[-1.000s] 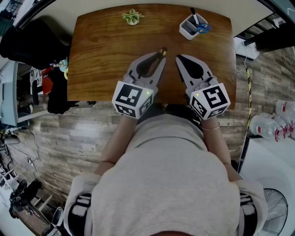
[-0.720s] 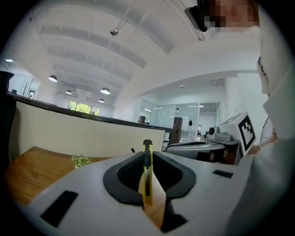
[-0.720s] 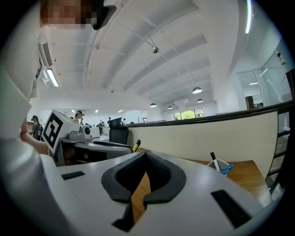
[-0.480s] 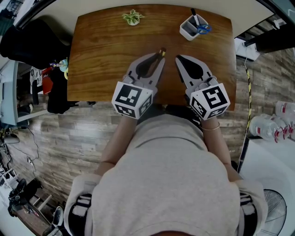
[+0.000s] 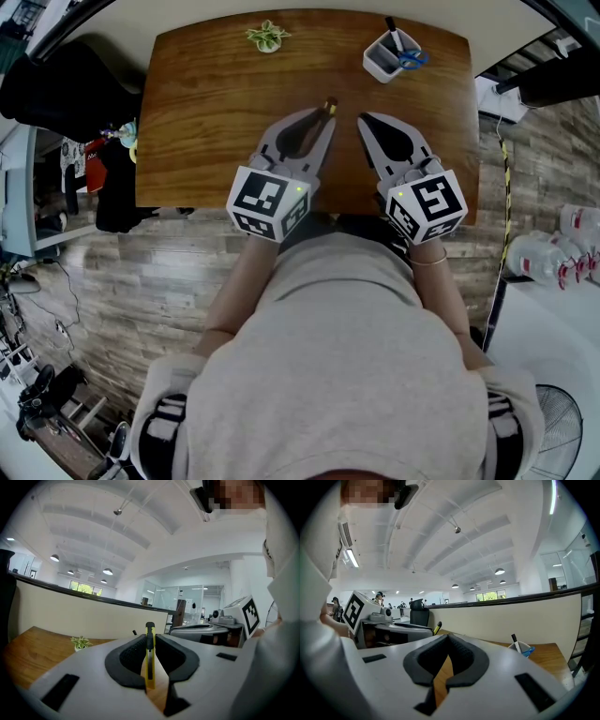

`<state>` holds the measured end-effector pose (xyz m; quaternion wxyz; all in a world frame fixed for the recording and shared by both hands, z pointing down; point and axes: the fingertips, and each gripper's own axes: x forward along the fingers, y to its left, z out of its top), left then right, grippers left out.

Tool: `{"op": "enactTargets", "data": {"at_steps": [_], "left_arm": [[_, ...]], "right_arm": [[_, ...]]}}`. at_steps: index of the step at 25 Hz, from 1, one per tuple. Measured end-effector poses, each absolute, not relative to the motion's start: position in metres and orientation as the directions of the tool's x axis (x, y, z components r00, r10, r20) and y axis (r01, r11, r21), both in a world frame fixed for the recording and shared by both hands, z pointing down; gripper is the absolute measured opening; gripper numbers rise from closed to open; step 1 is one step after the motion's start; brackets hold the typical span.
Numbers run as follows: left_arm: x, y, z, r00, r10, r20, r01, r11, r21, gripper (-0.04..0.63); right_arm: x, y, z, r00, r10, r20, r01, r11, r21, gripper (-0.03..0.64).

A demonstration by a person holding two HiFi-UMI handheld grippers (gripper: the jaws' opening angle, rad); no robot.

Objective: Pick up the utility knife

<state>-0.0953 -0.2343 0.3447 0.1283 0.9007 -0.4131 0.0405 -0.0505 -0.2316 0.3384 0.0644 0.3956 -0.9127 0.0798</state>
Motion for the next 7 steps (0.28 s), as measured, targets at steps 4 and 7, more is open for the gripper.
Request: {"op": "enactTargets", "data": {"at_steps": [4,7], "left_arm": [[-0.0915,-0.2329,0.3440,0.658,-0.731,0.178,-0.752,-0.629,0.196,0.077],[-0.0893,-0.2313,0.3435,0.660,-0.730,0.178,-0.751,-0.631,0.195,0.075]], "right_arm": [[-0.0474,-0.2305,0.3366,-0.679,-0.713,0.173,-0.732,0.675,-0.092,0.011],[-0.0457,-0.2288,0.3359,-0.681,-0.712,0.170,-0.731,0.676,-0.092,0.011]]}}
